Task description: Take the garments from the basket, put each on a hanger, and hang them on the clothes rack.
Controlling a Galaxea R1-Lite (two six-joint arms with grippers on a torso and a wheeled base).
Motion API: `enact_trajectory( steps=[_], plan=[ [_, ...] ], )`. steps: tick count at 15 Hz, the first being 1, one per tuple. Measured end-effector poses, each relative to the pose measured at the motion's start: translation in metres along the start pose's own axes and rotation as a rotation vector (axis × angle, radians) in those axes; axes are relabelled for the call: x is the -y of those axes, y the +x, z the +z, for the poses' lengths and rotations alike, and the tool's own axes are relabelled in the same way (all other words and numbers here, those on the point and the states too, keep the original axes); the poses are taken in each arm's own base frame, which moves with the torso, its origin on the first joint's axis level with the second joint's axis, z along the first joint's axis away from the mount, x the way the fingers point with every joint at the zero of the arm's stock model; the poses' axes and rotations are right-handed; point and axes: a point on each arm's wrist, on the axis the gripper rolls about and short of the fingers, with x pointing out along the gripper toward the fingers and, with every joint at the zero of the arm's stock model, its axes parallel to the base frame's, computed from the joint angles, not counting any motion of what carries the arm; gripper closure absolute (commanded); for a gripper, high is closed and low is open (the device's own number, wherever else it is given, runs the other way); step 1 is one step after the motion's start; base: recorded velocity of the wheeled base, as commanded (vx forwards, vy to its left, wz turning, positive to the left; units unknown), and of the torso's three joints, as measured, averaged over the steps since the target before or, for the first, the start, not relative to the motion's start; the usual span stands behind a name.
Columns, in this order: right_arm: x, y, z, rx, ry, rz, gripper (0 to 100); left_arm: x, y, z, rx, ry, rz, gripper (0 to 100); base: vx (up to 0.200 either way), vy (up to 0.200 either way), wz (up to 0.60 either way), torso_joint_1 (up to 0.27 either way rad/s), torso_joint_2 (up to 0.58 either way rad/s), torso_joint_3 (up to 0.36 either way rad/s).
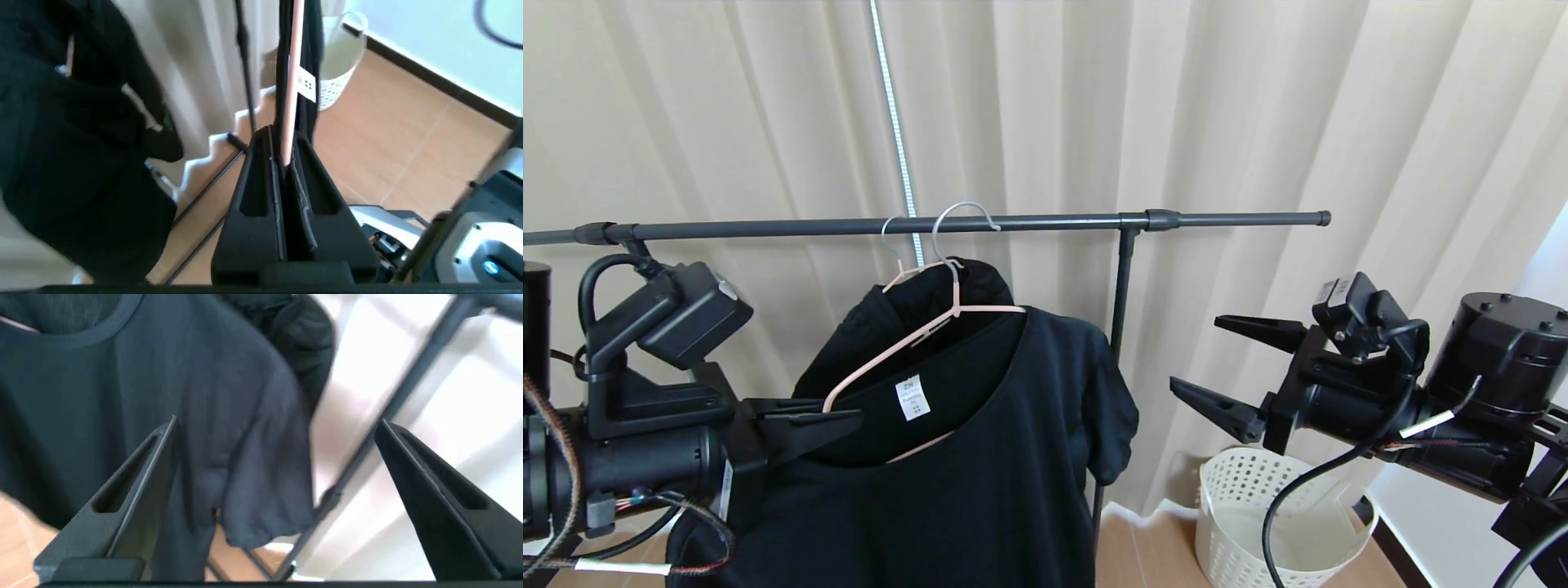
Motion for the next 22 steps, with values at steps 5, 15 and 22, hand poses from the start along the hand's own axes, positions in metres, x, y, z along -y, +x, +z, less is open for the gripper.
enact_trajectory(
  steps=[5, 15, 22],
  plan=[
    [-0.003, -0.001, 0.005, 0.018, -0.009, -0.001, 0, -0.004, 0.015, 0.017, -0.015, -0.159, 0.115, 100, 0.000, 0.000, 0.00, 0.000, 0.00, 0.000],
    [-0.002, -0.002, 0.006, 0.021, -0.011, -0.006, 0, -0.023, 0.069, 0.042, -0.061, -0.250, 0.220, 100, 0.000, 0.000, 0.00, 0.000, 0.00, 0.000],
    [0.000, -0.002, 0.007, 0.025, -0.013, -0.013, 0, -0.043, 0.116, 0.053, -0.084, -0.315, 0.274, 100, 0.000, 0.000, 0.00, 0.000, 0.00, 0.000]
  ],
)
